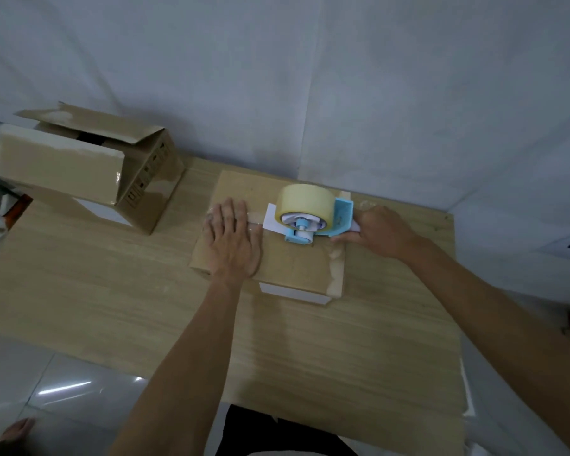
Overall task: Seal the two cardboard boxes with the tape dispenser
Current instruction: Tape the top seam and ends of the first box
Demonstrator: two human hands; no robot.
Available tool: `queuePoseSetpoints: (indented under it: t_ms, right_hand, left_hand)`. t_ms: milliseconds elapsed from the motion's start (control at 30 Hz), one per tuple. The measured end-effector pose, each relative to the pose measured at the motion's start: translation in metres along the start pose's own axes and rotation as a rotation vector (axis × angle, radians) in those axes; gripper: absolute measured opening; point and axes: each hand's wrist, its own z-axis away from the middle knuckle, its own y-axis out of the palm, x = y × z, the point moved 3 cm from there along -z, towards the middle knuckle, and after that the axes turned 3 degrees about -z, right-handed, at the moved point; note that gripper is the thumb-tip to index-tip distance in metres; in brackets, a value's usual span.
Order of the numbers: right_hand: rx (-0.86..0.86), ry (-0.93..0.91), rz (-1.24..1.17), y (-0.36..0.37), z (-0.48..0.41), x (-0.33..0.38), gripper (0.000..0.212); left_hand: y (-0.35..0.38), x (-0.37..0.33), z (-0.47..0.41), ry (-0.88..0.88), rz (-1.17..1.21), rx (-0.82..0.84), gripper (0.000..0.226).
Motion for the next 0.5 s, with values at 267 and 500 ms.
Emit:
queuePoseSetpoints:
  t_ms: [267,500]
  right_hand:
    - [-0.053,0.051,-0.009,-0.016,0.083,-0.073,0.101]
    - [-0.16,0.086,-0.171,0.006,0.105,-0.081,0.047]
  left_hand:
    - [-0.001,-0.003,-0.002,-0.008,-0.036,0.006,0.075]
    - [-0.009,-0.02,-0.006,-0.109,-0.06,-0.01,0.066]
